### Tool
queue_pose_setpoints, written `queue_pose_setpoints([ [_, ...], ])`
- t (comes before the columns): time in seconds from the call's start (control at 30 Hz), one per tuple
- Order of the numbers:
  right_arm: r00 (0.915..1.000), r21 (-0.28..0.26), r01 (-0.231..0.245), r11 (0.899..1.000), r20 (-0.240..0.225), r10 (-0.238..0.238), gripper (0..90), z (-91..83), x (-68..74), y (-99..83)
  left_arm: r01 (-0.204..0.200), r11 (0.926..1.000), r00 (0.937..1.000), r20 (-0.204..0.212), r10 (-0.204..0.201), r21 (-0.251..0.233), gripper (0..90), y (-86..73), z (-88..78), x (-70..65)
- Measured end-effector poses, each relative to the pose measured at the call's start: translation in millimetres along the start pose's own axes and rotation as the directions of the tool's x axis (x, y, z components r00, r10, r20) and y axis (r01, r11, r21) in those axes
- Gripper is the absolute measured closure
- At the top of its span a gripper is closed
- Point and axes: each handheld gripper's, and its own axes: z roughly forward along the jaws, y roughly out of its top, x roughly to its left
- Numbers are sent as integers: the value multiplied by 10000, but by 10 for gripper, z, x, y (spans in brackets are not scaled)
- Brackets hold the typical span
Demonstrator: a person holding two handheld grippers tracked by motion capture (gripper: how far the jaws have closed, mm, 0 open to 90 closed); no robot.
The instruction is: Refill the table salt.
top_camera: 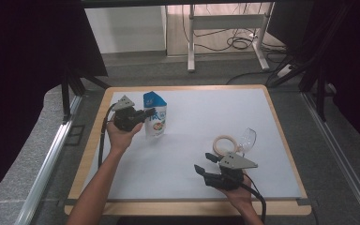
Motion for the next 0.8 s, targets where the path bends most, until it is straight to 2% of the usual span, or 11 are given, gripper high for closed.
queue_pose_setpoints([
  [0.4, 9999, -75, 106, 9999, -125, -106, 397, 87, 20, 54, -19, 10000, 9992, 390, 17, 49, 897, 16, -65, -133],
  [0.8, 9995, -81, 171, 9998, -260, -173, 398, 193, 63, 101, -65, 9999, 9978, 664, 60, 85, 898, -24, -39, -242],
])
